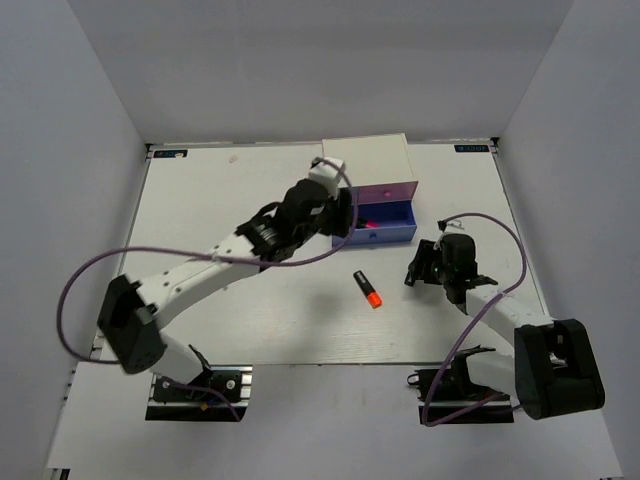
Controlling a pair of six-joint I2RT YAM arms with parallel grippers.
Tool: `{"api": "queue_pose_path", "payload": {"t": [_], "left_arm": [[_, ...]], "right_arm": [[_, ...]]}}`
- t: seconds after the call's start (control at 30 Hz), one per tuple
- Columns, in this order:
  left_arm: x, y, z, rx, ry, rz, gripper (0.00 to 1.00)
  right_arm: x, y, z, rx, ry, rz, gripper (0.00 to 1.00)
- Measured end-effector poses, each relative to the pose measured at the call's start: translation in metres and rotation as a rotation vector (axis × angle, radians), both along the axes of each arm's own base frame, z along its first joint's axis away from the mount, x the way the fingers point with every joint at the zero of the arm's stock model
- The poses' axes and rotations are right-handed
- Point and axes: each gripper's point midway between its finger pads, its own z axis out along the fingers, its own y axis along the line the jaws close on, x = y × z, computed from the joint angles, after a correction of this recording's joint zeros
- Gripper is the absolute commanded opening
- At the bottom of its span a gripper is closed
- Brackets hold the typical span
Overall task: Sort the stationery into containers
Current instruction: Pick up the pen from the center of the board.
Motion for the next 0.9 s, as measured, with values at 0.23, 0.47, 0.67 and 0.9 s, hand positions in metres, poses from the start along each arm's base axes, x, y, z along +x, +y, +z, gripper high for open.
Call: {"api": "queue_pose_path", "payload": {"t": [0.23, 0.47, 0.67, 0.9], "left_arm": [[-0.057, 0.044, -0.024, -0.215, 0.174, 0.093, 0.79], [-0.081, 0.054, -0.078, -0.239, 0.345, 0.160, 0.79], [-0.090, 0.044, -0.085, -0.329, 0.448, 0.184, 0.81], [-0.093, 0.032, -0.104, -0.328, 0.546, 0.206, 0.81]], "right_arm": [[-0.003, 0.000, -0.019, -0.002, 0.078, -0.011, 0.59], [0.003, 0.002, -0.020, 0.012, 0.091, -0.025, 0.52], [0.005, 0.002, -0.022, 0.017, 0.102, -0.042, 0.44], [0.007, 0.003, -0.023, 0.038, 0.109, -0.060, 0.28]]}}
